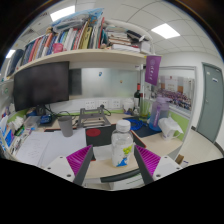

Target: Pour water

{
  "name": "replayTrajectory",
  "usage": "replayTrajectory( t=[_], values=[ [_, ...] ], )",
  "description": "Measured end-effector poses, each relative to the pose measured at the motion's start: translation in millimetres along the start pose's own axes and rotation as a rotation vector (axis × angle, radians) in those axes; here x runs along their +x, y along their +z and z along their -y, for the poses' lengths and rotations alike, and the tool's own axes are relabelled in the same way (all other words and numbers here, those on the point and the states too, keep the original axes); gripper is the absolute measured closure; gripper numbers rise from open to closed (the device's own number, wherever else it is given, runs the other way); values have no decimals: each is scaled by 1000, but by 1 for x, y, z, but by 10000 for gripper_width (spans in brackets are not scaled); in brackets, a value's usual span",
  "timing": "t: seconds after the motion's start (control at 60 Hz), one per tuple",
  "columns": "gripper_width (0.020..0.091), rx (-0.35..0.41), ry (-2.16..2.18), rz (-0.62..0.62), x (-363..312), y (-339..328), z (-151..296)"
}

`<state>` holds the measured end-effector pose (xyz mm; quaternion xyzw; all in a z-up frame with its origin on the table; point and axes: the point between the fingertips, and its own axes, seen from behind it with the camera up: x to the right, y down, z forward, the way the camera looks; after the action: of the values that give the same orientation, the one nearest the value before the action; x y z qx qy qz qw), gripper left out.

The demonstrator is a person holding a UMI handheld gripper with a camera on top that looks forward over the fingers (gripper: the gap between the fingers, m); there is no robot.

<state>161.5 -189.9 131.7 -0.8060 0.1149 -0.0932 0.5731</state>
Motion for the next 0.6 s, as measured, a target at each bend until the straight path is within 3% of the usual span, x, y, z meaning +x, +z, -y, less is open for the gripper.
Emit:
replayTrajectory(
  t=[0.3,0.367,0.517,0.6],
  values=[
    [257,52,-47,117,28,91,-21],
    [314,68,-44,151,24,102,-24],
    [555,78,-31,201,19,119,-35],
    [590,102,-30,193,23,122,-33]
  ],
)
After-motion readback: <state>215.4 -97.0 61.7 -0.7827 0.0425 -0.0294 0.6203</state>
